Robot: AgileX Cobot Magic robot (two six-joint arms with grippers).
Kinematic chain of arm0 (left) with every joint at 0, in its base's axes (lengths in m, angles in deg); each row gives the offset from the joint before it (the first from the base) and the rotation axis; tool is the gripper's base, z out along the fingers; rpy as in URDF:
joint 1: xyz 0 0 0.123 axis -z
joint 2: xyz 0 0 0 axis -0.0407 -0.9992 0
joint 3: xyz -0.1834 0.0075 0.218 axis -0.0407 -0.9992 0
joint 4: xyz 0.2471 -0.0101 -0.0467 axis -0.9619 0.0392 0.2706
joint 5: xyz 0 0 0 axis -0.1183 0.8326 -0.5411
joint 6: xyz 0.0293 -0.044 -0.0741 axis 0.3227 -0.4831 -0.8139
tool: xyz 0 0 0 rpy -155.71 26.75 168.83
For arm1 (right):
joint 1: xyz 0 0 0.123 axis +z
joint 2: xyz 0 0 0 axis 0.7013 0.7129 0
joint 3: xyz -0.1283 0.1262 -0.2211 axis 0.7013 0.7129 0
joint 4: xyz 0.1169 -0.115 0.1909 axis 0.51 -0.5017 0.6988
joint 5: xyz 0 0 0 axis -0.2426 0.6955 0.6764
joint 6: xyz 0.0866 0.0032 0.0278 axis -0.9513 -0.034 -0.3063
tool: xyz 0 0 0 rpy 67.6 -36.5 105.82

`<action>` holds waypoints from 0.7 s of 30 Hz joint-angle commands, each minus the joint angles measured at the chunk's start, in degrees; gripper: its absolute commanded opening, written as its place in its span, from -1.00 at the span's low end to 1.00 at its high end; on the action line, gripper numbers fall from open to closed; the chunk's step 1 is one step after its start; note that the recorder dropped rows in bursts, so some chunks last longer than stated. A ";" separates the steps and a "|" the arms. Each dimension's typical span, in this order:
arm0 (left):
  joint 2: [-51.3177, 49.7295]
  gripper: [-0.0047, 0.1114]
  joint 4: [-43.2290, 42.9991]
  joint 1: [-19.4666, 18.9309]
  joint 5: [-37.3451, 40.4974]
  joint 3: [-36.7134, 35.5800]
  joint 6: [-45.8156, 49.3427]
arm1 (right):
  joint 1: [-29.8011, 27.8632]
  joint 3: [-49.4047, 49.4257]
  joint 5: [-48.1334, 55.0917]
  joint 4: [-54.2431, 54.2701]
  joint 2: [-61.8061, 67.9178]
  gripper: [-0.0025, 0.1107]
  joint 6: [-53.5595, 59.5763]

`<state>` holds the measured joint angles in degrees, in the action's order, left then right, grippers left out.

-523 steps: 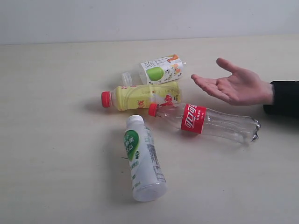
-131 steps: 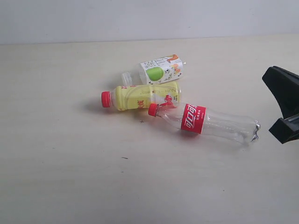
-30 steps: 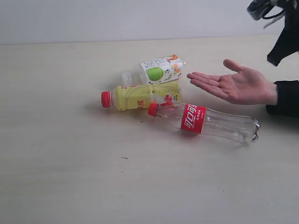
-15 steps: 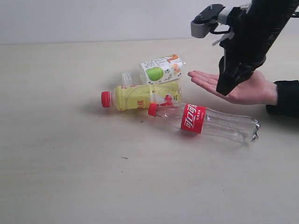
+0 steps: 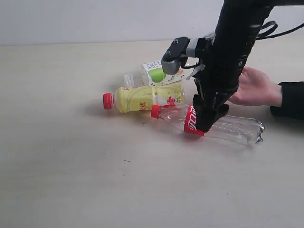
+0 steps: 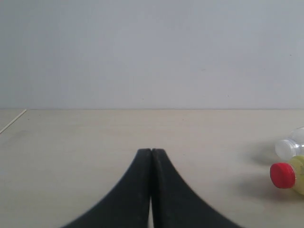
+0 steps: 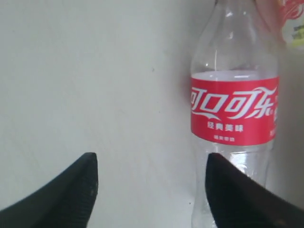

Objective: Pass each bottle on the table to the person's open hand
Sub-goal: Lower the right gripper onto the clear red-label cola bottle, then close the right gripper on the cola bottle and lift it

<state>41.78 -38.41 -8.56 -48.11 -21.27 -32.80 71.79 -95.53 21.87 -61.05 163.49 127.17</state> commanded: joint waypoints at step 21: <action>0.34 -0.89 -0.13 -0.03 -0.14 -0.16 -0.08 | 0.09 1.02 -8.84 -13.43 7.19 0.19 -1.90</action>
<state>41.78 -38.41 -8.56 -48.11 -21.27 -32.80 71.79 -94.59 14.71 -72.91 170.22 125.23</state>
